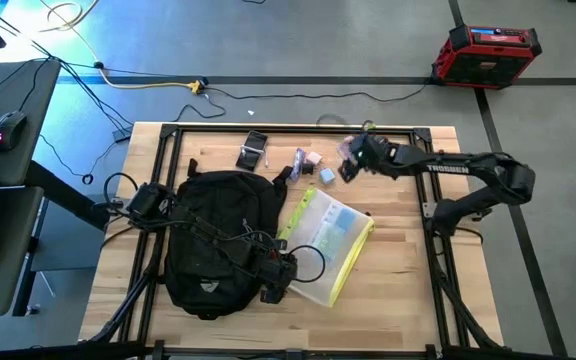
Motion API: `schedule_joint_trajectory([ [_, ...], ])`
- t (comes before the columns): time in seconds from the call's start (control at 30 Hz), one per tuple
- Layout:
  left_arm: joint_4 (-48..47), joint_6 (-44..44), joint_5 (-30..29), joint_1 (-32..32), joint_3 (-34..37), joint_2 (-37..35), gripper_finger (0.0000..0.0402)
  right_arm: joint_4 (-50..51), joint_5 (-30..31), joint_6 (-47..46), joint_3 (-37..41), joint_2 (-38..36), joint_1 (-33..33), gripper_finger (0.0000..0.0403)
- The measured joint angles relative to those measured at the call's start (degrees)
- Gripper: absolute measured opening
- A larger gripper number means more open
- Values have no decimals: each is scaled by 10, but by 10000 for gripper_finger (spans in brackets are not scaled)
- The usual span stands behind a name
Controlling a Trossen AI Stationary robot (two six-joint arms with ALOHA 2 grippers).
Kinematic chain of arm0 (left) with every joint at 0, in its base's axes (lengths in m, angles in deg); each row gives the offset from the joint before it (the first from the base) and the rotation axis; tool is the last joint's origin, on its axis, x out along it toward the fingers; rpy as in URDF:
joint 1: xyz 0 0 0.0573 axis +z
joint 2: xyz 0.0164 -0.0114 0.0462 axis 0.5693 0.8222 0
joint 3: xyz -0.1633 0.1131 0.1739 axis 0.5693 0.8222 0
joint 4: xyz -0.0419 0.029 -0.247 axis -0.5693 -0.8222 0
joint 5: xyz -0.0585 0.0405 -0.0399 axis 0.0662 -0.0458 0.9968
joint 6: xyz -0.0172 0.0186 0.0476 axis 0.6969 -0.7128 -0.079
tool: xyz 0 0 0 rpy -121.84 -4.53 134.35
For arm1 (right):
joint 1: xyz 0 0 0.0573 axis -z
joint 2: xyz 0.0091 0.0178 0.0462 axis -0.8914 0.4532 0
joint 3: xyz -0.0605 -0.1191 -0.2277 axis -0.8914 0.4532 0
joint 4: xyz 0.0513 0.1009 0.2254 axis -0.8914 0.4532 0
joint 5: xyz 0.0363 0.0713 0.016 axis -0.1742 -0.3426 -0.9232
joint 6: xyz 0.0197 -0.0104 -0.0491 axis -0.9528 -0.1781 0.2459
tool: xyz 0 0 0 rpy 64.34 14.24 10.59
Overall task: Unpack backpack
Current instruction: Remove the purple playing card box from the green zip bag, then remove the packed green earphones from the green zip bag
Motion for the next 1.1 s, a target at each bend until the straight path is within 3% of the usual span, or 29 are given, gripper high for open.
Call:
schedule_joint_trajectory([
  [0.1, 1, -6, 1, 3, 0, 0, 145, -127, -37, -18, 42, 11, 47, 280],
  [0.2, 3, -10, 3, 5, 0, 0, 145, -182, -60, -31, 59, 38, 66, 280],
  [0.33, 3, -10, 3, 7, 0, 0, 145, -182, -45, -34, 52, 78, 69, 284],
  [0.5, 3, 0, 2, 7, 0, 0, 145, -184, -24, -64, 41, 95, 68, 371],
  [0.57, 3, 1, 1, 7, 0, 0, 145, -181, -24, -63, 36, 90, 64, 387],
  [0.73, 3, 0, 1, 7, 0, 0, 145, -136, -30, -9, 17, 42, 27, 362],
  [0.9, 2, 0, 2, 7, 0, 0, 145, -26, -28, 37, 20, -43, -92, 337],
  [1.0, 0, 1, 6, 5, 0, 0, 145, 30, 17, -13, 40, -79, -219, 327],
  [1.1, -3, 0, 6, 2, 0, 0, 145, 28, 23, -109, 67, -94, -369, 322],
])
